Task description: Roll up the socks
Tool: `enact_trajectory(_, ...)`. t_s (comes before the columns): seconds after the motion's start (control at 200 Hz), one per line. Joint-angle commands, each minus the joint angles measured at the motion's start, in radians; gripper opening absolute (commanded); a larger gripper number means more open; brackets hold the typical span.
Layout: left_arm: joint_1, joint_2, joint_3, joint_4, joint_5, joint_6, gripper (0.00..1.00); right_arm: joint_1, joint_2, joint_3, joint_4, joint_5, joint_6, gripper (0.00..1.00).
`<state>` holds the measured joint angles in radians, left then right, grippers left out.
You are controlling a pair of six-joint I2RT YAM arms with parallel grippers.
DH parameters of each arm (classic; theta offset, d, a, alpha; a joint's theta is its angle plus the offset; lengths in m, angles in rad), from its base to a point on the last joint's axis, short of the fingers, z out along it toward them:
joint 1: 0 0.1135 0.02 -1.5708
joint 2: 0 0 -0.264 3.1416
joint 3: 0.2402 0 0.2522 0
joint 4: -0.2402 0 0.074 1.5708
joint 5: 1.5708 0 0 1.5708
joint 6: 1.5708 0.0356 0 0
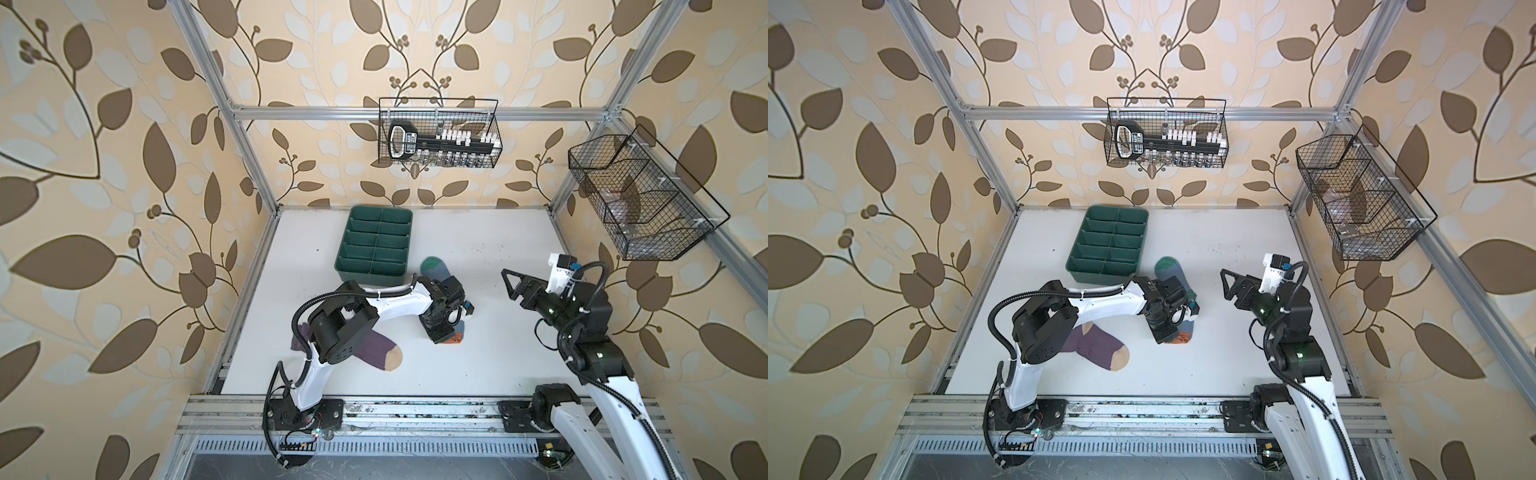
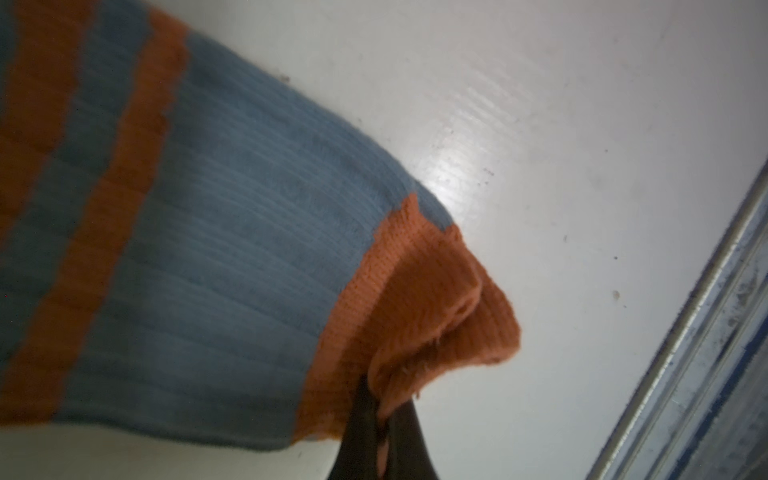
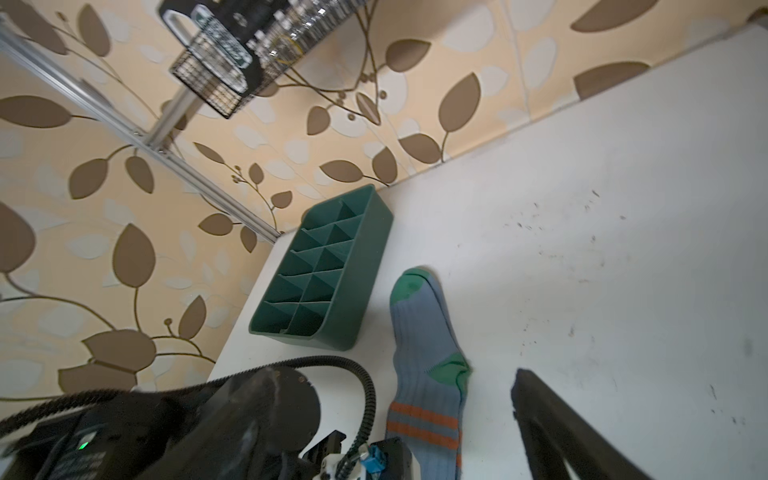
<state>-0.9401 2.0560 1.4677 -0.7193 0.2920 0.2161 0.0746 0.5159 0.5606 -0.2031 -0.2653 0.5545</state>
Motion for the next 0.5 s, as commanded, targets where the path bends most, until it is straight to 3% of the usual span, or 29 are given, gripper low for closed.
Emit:
enact_trajectory(0.0, 0.021, 0.011, 0.011, -0.17, -0.014, -0.022, 0.04, 0.06, -0.115, -0.061, 0.091, 0.056, -0.042, 0.89)
enact_trajectory(0.135, 0.055, 0.001, 0.033, -0.191, 0.016, -0.035, 0.03, 0.138, -0.237, -0.067, 0.083, -0.05, -0.092, 0.87)
enact_trajectory(0.265, 0.089, 0.007, 0.055, -0.226, 0.068, -0.04, 0.04, 0.253, -0.259, -0.082, 0.008, -0.093, -0.108, 0.84)
enact_trajectory(0.39, 0.095, 0.017, 0.047, -0.236, 0.08, -0.022, 0.03, 0.417, -0.185, -0.089, -0.088, 0.022, -0.076, 0.81)
enact_trajectory(0.495, 0.099, 0.049, 0.066, -0.256, 0.066, -0.022, 0.0, 0.633, -0.074, -0.095, -0.078, 0.151, -0.025, 0.79)
